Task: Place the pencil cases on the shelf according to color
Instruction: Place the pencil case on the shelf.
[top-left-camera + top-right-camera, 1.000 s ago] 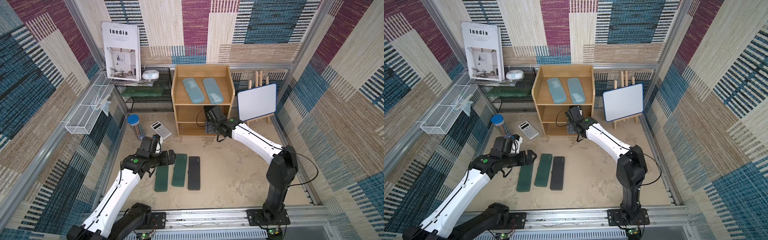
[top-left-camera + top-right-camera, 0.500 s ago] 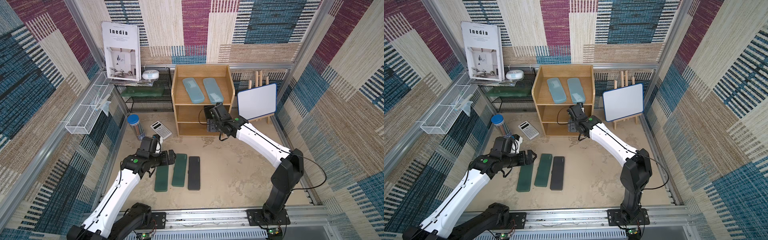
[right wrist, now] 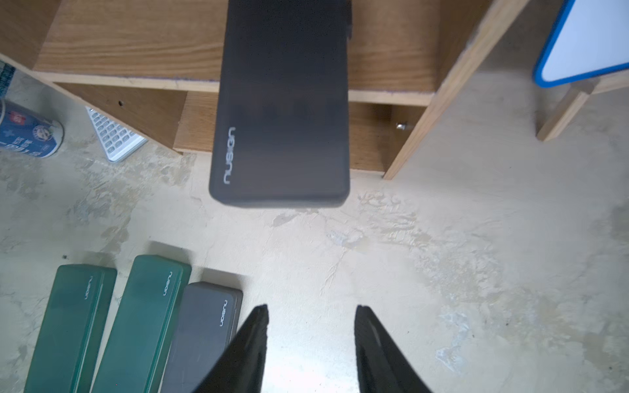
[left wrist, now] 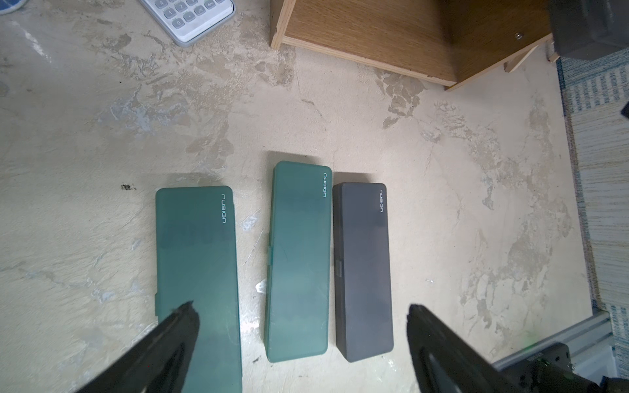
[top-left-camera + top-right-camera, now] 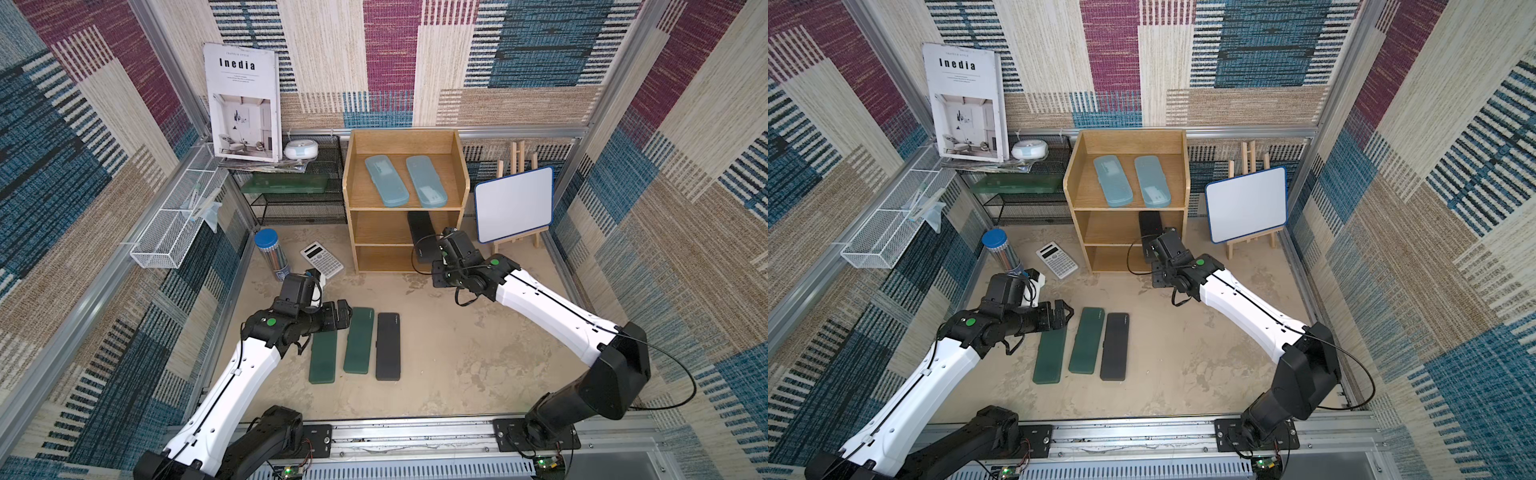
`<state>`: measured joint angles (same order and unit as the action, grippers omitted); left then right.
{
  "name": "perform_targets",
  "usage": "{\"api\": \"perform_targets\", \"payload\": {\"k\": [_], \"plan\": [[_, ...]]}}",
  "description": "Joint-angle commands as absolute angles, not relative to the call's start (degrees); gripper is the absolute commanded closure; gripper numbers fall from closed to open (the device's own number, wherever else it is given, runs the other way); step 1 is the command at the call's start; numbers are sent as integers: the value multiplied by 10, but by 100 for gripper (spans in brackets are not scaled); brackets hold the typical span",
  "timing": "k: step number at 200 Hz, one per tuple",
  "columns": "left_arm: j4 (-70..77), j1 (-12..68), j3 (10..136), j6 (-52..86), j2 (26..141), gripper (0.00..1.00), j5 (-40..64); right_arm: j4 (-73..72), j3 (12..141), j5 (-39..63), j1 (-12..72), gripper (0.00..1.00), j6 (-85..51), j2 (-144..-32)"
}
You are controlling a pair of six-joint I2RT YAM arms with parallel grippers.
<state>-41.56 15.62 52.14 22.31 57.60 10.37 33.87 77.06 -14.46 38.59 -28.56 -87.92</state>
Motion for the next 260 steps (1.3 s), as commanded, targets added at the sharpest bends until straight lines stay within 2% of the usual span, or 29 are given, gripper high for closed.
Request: {"api": "perform_targets", "payload": {"k": [1,28,54,101,158,221,260], "plan": [[-416,156,523,220,577,0,98,270,752,-128,386,59,-301,-881],[-416,156,525,220,579,0,98,224,755,-122,386,65,-298,-916],[-410,156,521,221,574,0,99,250,811,-159,385,69,-290,-973],[-410,156,522,220,580,0,101,247,895,-175,376,69,-269,-1044],[-410,156,521,220,581,0,101,233,943,-187,367,69,-264,-1075],[-411,156,521,220,583,0,103,227,896,-160,367,65,-269,-1027],[-411,156,521,220,584,0,103,208,815,-114,375,54,-285,-947]]}}
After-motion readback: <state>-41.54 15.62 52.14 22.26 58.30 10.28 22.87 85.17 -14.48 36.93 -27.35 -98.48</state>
